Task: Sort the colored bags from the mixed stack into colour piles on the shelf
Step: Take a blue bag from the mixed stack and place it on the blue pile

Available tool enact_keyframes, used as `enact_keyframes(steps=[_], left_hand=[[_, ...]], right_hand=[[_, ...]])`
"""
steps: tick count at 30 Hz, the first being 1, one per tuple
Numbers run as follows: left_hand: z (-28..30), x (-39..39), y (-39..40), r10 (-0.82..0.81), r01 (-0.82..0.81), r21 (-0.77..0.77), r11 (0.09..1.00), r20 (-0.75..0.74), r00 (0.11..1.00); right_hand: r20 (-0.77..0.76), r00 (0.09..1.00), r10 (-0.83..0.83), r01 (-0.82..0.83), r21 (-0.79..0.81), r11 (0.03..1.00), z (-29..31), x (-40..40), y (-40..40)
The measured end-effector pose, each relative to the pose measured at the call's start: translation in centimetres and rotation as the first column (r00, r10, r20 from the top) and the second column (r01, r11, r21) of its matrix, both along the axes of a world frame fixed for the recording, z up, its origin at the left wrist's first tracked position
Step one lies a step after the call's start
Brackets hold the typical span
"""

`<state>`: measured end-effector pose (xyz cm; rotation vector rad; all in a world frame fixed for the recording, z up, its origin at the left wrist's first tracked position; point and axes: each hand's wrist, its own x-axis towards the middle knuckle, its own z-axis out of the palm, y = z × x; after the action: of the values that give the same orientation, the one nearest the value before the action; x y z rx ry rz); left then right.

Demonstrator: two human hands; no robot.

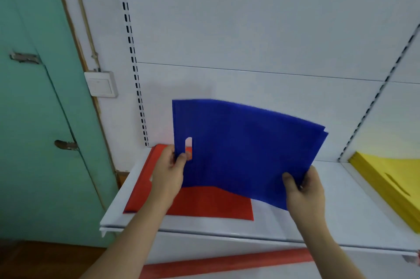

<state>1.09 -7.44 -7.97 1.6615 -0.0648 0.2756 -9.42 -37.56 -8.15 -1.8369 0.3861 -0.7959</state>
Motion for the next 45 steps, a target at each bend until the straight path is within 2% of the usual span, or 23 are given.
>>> enact_keyframes(steps=[3, 6, 10, 12, 15, 20, 24, 30, 34, 45], left_hand=[[-0.7, -0.8, -0.4, -0.015, 0.013, 0.131, 0.991, 0.016, 1.000], [-0.4, -1.3, -0.7, -0.014, 0.007, 0.174, 0.985, 0.038, 0.999], [0.8, -1.2, -1.0, -0.015, -0.011, 0.237, 0.971, 0.108, 0.994], [1.6, -1.2, -1.6, -0.026, -0.005, 0.191, 0.982, 0.163, 0.986], [1.5, -1.8, -3.0, -0.004, -0.024, 0.126, 0.992, 0.217, 0.976], [-0.2, -3.9, -6.9, -0.138, 0.072, 0.213, 0.974, 0.314, 0.939], [-0.8, -6.7, -12.3, -0.309, 0.197, 0.310, 0.930, 0.372, 0.875], [-0.8, -13.4, -22.8, -0.570, 0.436, 0.408, 0.802, 0.304, 0.763], [-0.5, -19.0, -30.5, -0.640, 0.485, 0.447, 0.752, 0.317, 0.700], [-0.7, -34.2, -50.1, -0.791, 0.643, 0.470, 0.605, 0.258, 0.555]], right_hand=[[-0.065, 0.997, 0.043, -0.042, 0.015, 0.999, -1.2, 0.0, 0.6], [-0.101, 0.995, 0.026, -0.029, -0.027, 0.999, -1.3, -0.3, 1.0], [-0.032, 0.988, -0.151, 0.150, -0.040, 0.988, 0.3, -2.0, 0.8], [0.017, 0.964, -0.267, 0.267, -0.008, 0.964, 1.0, -3.3, 0.6], [0.030, 0.933, -0.359, 0.359, 0.002, 0.933, 0.9, -5.8, 0.1], [0.025, 0.895, -0.445, 0.434, -0.272, 0.859, -1.0, -11.8, -1.3], [0.016, 0.829, -0.559, 0.534, -0.319, 0.783, -2.0, -18.0, -4.1], [-0.068, 0.721, -0.689, 0.611, -0.405, 0.680, -3.1, -28.8, -9.6], [-0.033, 0.634, -0.773, 0.709, -0.374, 0.598, -3.3, -36.2, -14.9], [-0.046, 0.514, -0.857, 0.795, -0.351, 0.495, -4.0, -52.8, -29.2]])
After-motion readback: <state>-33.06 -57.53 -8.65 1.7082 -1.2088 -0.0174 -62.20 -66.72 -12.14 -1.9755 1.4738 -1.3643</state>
